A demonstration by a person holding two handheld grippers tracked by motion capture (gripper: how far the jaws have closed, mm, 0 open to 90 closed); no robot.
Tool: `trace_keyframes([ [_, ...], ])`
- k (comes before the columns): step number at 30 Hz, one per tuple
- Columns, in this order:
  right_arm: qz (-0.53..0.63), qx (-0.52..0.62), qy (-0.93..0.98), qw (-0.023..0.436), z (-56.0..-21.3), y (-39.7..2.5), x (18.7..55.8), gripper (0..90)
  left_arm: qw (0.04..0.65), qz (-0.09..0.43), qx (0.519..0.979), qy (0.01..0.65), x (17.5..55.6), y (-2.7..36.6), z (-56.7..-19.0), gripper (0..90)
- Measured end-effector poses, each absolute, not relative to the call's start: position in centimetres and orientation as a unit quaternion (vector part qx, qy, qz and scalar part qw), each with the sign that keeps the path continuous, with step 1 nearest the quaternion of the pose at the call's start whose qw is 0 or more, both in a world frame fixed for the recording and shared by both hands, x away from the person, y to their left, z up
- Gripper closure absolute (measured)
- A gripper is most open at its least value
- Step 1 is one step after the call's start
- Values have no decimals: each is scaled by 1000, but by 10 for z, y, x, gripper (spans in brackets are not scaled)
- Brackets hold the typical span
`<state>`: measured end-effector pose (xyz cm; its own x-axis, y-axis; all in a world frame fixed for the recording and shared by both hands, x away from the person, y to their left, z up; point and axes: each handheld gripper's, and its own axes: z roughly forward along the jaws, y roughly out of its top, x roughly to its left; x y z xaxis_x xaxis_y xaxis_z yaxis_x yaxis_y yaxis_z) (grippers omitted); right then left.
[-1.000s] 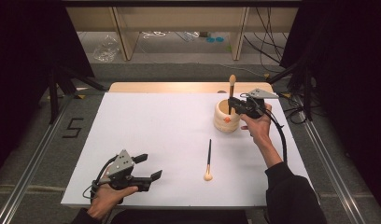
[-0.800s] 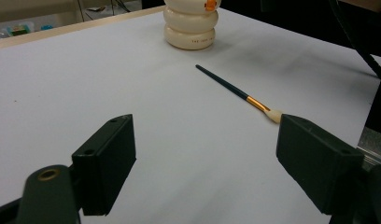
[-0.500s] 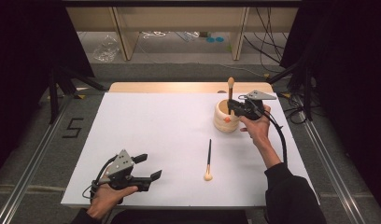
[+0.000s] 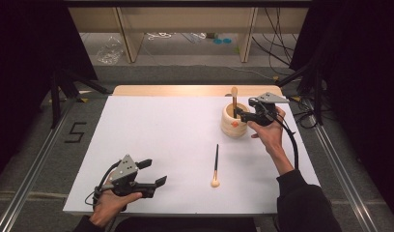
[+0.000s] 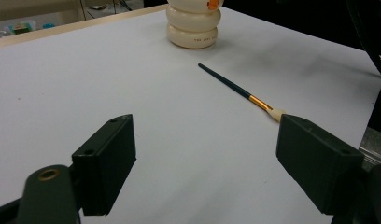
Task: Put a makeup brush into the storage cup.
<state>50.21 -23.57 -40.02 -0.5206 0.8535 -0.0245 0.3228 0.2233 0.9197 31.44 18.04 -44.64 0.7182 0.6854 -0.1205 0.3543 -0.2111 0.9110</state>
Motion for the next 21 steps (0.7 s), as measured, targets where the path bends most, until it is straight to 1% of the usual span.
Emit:
trace_keyframes([
  [3, 474, 396, 736, 277, -394, -233, 494, 312, 528, 157, 761, 342, 315, 181, -446, 195],
  [7, 479, 398, 738, 261, -390, -230, 485, 290, 530, 157, 759, 344, 315, 182, -446, 195],
  [11, 471, 398, 743, 260, -388, -226, 477, 283, 529, 157, 760, 344, 315, 182, -446, 195],
  [15, 473, 400, 747, 241, -386, -221, 469, 281, 528, 157, 760, 344, 315, 182, -446, 195],
  [16, 470, 395, 750, 247, -386, -220, 468, 273, 528, 156, 760, 344, 315, 182, -446, 195],
  [19, 460, 388, 766, 228, -390, -213, 459, 265, 529, 156, 760, 345, 315, 184, -445, 195],
  [21, 458, 385, 767, 231, -391, -212, 458, 265, 528, 158, 760, 344, 315, 184, -445, 195],
])
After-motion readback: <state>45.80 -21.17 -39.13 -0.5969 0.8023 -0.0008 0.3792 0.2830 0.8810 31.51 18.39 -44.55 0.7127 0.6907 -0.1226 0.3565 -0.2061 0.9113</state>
